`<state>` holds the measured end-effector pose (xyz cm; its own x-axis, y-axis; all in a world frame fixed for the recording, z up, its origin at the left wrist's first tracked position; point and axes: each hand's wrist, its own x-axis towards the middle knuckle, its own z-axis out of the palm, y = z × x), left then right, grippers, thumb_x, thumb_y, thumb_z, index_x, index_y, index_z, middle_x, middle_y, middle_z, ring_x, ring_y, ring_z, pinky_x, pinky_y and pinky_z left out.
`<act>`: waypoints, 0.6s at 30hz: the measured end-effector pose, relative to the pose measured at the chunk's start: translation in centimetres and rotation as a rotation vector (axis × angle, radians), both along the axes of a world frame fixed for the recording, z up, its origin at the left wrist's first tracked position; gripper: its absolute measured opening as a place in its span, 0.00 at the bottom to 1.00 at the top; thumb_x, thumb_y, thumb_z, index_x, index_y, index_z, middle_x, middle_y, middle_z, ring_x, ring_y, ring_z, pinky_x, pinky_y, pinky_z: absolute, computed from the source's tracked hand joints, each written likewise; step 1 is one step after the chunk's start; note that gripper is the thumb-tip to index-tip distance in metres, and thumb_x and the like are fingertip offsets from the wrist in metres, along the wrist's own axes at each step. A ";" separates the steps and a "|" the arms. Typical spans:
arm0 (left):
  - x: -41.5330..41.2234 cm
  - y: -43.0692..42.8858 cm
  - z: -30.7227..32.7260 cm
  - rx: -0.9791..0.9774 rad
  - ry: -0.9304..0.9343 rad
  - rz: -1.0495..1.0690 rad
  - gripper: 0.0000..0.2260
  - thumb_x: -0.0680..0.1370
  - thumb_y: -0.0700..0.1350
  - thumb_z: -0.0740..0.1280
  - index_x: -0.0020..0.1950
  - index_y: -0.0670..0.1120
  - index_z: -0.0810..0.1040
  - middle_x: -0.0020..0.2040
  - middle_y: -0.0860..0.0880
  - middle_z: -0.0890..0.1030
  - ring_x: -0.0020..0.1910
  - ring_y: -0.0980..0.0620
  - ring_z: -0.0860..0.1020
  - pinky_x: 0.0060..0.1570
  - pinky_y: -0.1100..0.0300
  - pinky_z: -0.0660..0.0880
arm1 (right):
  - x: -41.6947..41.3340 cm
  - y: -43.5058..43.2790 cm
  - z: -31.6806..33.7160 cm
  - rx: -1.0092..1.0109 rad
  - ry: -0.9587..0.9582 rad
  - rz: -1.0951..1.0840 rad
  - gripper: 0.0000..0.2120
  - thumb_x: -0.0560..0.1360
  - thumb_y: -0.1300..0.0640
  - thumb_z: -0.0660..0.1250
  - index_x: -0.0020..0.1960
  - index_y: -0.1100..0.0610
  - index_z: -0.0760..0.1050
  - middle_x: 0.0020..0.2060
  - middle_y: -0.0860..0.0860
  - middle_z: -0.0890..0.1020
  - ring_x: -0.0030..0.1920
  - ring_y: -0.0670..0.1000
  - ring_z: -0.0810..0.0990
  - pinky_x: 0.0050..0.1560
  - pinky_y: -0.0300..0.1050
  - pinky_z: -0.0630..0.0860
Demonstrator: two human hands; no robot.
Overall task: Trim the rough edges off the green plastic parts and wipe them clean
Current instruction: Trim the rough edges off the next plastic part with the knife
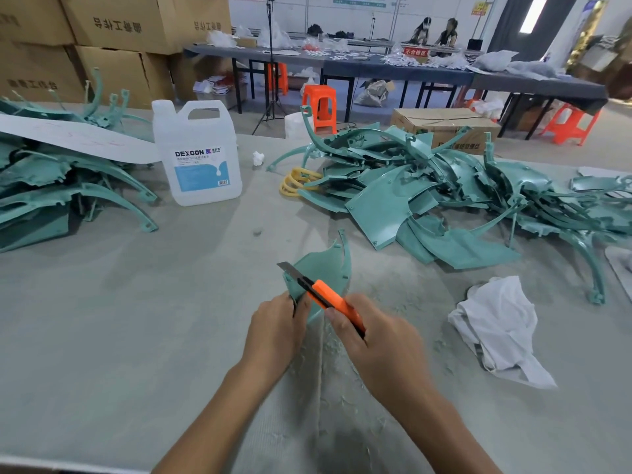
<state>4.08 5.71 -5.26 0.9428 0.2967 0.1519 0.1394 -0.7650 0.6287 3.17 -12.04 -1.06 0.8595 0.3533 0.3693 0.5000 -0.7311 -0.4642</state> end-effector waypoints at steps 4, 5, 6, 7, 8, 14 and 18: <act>0.1 -0.1 0.0 0.030 -0.006 -0.004 0.14 0.84 0.51 0.57 0.40 0.49 0.68 0.42 0.44 0.82 0.44 0.39 0.79 0.39 0.52 0.65 | 0.0 0.1 0.4 -0.036 -0.030 -0.007 0.18 0.79 0.33 0.53 0.45 0.46 0.69 0.24 0.44 0.67 0.24 0.47 0.69 0.26 0.42 0.65; 0.2 -0.2 0.0 0.038 -0.003 -0.003 0.15 0.85 0.52 0.57 0.40 0.49 0.68 0.42 0.44 0.82 0.44 0.40 0.78 0.39 0.52 0.65 | 0.0 0.0 0.5 -0.046 -0.043 -0.016 0.17 0.79 0.34 0.55 0.44 0.46 0.69 0.23 0.44 0.67 0.24 0.46 0.69 0.25 0.42 0.65; 0.2 -0.2 0.1 0.045 0.003 -0.002 0.16 0.85 0.53 0.56 0.40 0.49 0.68 0.42 0.44 0.82 0.43 0.40 0.78 0.39 0.52 0.64 | 0.1 0.0 0.6 -0.057 -0.054 -0.025 0.17 0.79 0.34 0.56 0.44 0.46 0.69 0.23 0.44 0.67 0.23 0.46 0.69 0.25 0.43 0.65; 0.2 -0.2 0.2 0.052 0.004 -0.003 0.17 0.85 0.55 0.55 0.39 0.49 0.67 0.40 0.45 0.81 0.41 0.41 0.77 0.38 0.53 0.63 | 0.4 -0.3 0.8 -0.071 -0.066 -0.041 0.16 0.80 0.35 0.56 0.44 0.46 0.70 0.23 0.45 0.67 0.23 0.45 0.69 0.24 0.43 0.65; 0.1 -0.3 0.2 0.055 -0.003 -0.009 0.18 0.84 0.56 0.54 0.37 0.50 0.66 0.37 0.46 0.80 0.38 0.42 0.75 0.37 0.53 0.62 | 0.9 -0.7 1.1 -0.084 -0.072 -0.069 0.16 0.80 0.35 0.57 0.45 0.46 0.70 0.22 0.44 0.68 0.22 0.44 0.69 0.23 0.42 0.65; -0.5 -0.4 0.2 0.054 -0.013 -0.011 0.19 0.84 0.57 0.55 0.35 0.51 0.64 0.29 0.55 0.68 0.31 0.48 0.69 0.34 0.54 0.60 | 3.5 -4.4 3.2 -0.118 0.066 -0.272 0.18 0.80 0.35 0.55 0.51 0.48 0.74 0.28 0.46 0.75 0.32 0.52 0.77 0.36 0.49 0.76; -0.3 -0.6 0.4 0.054 -0.020 -0.003 0.17 0.84 0.57 0.55 0.40 0.49 0.69 0.37 0.45 0.80 0.41 0.40 0.77 0.38 0.53 0.62 | 0.7 -2.4 2.8 0.005 -0.038 -0.078 0.18 0.78 0.31 0.54 0.45 0.45 0.70 0.22 0.45 0.71 0.23 0.46 0.72 0.24 0.40 0.68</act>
